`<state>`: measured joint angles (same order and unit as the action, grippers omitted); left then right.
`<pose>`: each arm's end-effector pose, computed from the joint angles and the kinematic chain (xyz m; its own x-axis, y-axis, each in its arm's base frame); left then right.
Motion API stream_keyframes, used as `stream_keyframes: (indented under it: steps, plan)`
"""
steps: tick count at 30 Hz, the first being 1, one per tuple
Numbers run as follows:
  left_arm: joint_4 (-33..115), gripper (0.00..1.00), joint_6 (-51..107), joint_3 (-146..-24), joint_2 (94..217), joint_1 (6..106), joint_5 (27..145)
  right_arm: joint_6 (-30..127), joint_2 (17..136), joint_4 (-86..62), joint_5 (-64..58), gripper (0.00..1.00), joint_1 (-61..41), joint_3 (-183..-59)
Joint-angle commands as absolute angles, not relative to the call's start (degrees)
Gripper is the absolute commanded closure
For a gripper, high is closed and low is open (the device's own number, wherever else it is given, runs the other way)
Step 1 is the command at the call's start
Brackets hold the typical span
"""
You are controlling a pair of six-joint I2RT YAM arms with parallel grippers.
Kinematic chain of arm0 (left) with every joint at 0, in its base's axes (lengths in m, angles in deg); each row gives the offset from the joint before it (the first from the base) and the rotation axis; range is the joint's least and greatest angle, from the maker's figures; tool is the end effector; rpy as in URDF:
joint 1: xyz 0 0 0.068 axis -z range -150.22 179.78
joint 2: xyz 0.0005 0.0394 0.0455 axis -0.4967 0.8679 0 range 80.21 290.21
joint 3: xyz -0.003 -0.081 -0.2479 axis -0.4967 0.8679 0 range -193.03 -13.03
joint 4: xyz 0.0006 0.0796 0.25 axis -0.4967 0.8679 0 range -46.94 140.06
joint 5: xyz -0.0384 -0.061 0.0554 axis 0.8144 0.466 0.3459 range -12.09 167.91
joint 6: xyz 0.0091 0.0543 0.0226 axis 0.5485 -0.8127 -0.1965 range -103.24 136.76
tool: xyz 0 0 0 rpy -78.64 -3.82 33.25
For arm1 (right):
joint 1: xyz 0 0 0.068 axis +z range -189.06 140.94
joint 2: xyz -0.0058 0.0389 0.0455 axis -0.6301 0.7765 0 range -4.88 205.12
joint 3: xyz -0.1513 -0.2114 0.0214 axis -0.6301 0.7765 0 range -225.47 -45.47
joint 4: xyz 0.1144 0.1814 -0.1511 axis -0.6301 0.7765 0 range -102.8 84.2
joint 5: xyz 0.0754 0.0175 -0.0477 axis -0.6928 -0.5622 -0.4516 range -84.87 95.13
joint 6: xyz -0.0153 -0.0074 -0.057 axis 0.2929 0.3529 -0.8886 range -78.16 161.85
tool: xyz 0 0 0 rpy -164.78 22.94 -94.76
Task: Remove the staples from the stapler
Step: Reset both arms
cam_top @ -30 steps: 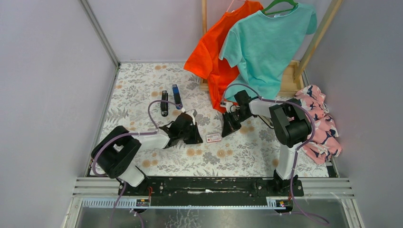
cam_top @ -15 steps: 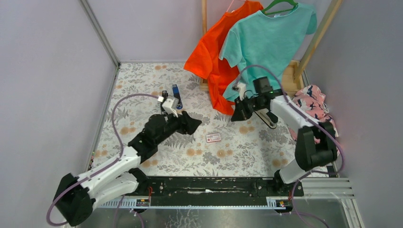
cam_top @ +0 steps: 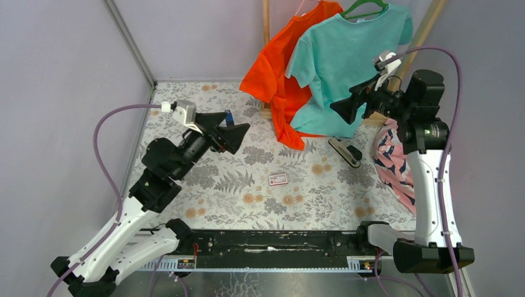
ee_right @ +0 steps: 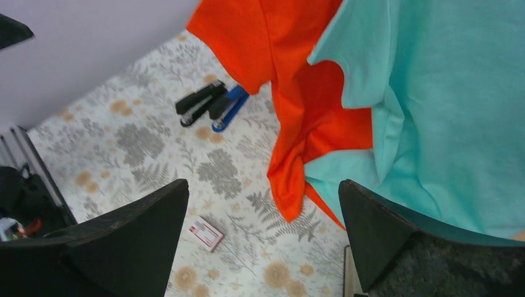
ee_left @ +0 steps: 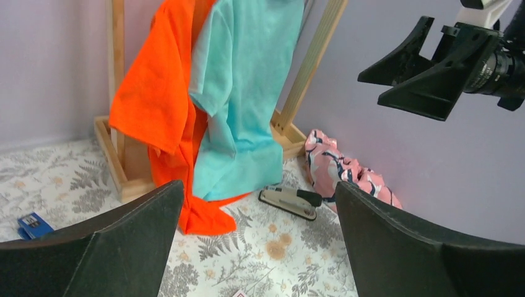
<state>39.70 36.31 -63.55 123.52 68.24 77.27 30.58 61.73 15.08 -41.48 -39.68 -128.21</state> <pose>0.1484 -0.1172 0.3981 -0.0699 -0.3718 -0.9257 0.6260 0.7061 -0.3309 0.2418 0.0289 0.4493 -0.0621 -0.1335 -0.9891 -0.7303 0.6816 -0.0461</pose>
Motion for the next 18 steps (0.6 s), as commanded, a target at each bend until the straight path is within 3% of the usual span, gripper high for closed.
stream_keyframes:
  steps: [1, 5, 10, 18]
  plan:
    - [48.35, 0.0, 33.13, -69.85, 123.49, 67.82, 76.01, 43.27, 59.14, 13.42, -41.79, 0.01, -39.68, -133.25]
    - [51.93, 0.0, 32.26, -73.82, 123.89, 67.77, 76.56, 48.9, 57.66, 11.81, -42.39, 0.01, -39.67, -134.02]
    - [53.37, 0.0, 32.19, -74.81, 123.1, 67.8, 76.09, 55.94, 56.18, 10.88, -32.0, 0.01, -39.68, -133.96]
    - [53.99, 0.0, 31.87, -73.84, 121.17, 67.84, 74.14, 55.1, 57.13, 8.44, -35.16, 0.01, -39.67, -132.8]
